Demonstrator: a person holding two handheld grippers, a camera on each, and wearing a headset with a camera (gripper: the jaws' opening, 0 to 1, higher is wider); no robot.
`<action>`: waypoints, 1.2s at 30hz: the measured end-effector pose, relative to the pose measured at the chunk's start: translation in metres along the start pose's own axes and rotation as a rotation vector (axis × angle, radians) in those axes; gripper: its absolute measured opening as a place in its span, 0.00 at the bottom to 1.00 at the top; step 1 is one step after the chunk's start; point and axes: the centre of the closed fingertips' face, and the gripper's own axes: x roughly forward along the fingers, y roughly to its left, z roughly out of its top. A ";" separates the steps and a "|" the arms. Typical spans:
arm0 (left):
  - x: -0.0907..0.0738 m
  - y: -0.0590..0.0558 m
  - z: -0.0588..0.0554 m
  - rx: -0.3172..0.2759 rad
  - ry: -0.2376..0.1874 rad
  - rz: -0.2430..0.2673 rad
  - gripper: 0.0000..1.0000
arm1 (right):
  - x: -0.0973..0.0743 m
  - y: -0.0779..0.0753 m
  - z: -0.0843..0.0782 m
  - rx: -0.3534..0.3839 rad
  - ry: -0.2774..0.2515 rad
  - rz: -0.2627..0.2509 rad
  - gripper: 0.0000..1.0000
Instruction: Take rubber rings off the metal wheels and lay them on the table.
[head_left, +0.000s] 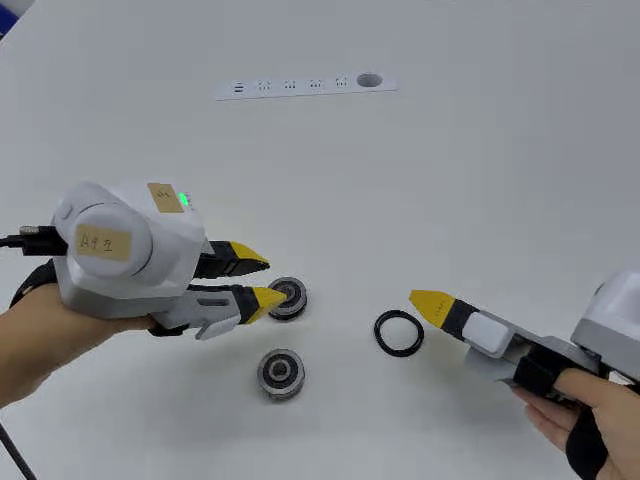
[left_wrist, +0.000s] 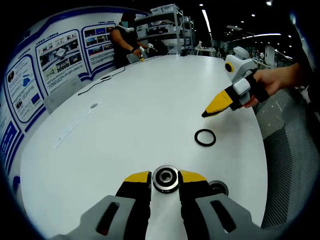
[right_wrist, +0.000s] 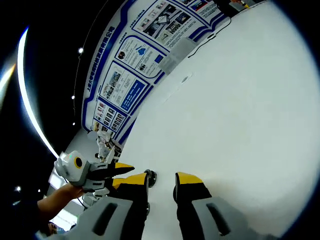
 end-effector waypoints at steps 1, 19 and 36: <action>0.003 -0.001 -0.001 0.000 0.004 -0.007 0.22 | 0.003 0.004 -0.001 -0.004 0.005 0.016 0.23; 0.018 -0.001 -0.013 -0.038 0.047 -0.040 0.17 | 0.021 0.025 -0.016 -0.022 0.060 0.106 0.23; 0.021 0.001 -0.016 -0.083 0.035 -0.060 0.15 | 0.029 0.027 -0.021 -0.005 0.081 0.123 0.23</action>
